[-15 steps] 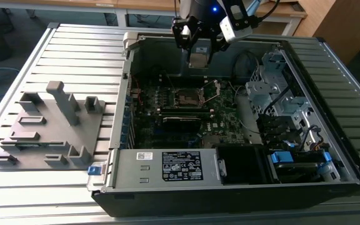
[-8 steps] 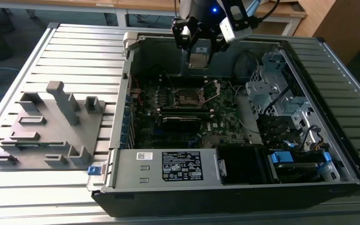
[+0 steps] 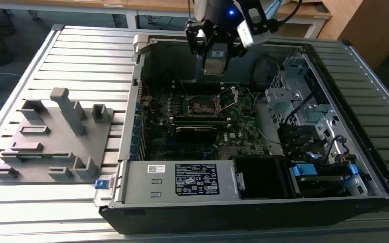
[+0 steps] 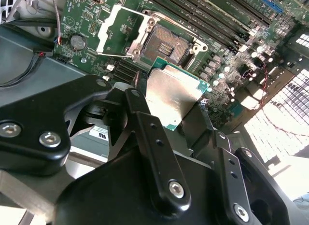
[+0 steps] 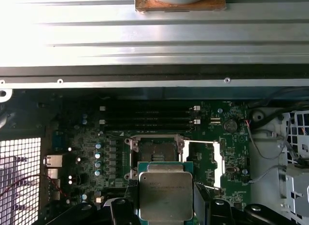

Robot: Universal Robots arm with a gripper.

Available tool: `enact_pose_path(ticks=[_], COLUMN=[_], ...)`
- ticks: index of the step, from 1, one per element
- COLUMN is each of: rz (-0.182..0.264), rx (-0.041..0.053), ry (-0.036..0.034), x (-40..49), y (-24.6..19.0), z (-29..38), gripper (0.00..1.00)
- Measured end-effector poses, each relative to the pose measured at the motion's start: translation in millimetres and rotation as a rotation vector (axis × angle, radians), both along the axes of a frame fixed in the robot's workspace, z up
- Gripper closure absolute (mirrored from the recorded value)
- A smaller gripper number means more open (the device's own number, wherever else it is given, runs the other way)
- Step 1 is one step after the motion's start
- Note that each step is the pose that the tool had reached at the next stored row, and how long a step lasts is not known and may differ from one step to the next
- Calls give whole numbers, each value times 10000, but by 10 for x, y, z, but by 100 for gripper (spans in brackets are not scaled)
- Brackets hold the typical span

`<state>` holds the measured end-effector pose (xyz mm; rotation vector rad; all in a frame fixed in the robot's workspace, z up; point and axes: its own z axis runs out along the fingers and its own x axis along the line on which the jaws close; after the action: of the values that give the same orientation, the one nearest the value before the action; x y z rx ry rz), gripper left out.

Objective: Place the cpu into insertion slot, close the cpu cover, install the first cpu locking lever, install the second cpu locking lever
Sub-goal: 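Place the cpu into insertion slot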

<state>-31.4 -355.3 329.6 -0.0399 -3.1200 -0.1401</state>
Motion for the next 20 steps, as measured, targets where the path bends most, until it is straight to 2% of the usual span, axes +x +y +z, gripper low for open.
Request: enact_pose_path(ticks=[7, 20], rz=[0, -1], rx=[-1, -1], ry=[0, 0], x=[0, 0], y=[0, 0], z=[-84, -318], gripper=[46, 46])
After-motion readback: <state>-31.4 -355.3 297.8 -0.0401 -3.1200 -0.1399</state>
